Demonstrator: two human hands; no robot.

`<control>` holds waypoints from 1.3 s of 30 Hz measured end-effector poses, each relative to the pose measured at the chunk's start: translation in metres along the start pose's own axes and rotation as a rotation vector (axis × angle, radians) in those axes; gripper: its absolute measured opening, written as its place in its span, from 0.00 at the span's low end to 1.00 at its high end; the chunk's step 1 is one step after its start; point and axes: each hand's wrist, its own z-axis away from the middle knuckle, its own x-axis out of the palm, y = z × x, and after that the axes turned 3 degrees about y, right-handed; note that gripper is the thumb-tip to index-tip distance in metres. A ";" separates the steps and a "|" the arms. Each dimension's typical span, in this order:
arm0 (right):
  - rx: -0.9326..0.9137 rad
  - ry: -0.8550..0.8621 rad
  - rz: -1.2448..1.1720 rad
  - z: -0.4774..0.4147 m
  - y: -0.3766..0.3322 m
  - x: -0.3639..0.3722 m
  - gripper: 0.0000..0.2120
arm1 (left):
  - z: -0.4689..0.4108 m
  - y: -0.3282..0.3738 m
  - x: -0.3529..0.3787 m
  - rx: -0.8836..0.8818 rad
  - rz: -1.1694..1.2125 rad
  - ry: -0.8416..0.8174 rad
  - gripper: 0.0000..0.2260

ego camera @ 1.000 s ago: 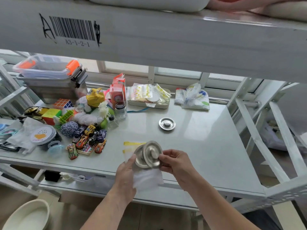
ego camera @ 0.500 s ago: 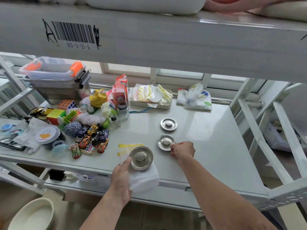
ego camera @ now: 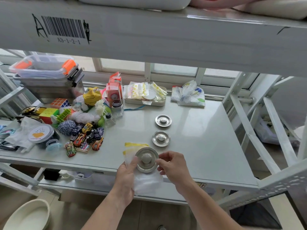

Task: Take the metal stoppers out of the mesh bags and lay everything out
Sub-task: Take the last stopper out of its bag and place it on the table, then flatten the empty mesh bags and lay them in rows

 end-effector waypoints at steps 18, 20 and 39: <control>0.283 0.242 -0.101 -0.036 0.045 -0.012 0.01 | -0.006 0.014 -0.039 0.037 0.093 0.182 0.12; 0.279 0.249 -0.075 -0.035 0.042 -0.010 0.01 | -0.005 0.014 -0.038 0.040 0.087 0.161 0.13; 0.276 -0.137 -0.677 0.015 -0.012 -0.033 0.05 | 0.012 0.013 0.016 0.077 0.042 -0.146 0.17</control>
